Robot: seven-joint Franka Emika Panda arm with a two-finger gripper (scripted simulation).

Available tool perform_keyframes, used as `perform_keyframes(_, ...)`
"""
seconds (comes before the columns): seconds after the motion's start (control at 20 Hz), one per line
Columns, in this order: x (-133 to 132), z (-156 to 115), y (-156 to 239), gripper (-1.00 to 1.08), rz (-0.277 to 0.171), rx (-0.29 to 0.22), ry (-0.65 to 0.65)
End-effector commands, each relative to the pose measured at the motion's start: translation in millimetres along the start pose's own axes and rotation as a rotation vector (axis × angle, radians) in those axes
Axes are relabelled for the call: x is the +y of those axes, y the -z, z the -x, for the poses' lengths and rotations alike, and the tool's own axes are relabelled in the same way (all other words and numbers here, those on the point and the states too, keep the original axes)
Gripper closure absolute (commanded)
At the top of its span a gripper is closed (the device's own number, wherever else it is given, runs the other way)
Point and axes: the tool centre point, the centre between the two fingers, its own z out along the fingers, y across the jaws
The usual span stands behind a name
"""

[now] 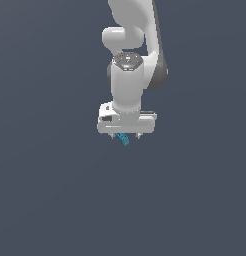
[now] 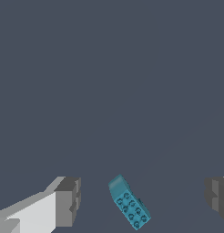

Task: Pick up the object and move it to a goal position.

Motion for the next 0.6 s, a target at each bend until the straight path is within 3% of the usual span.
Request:
perform_keyframes(0.0,0.0,0.0,0.0,-0.92,0.0,0.0,0.0)
perform_keyframes(0.55,5.3,6.1,-0.6,-0.92,-0.014,-0.021,-0.036)
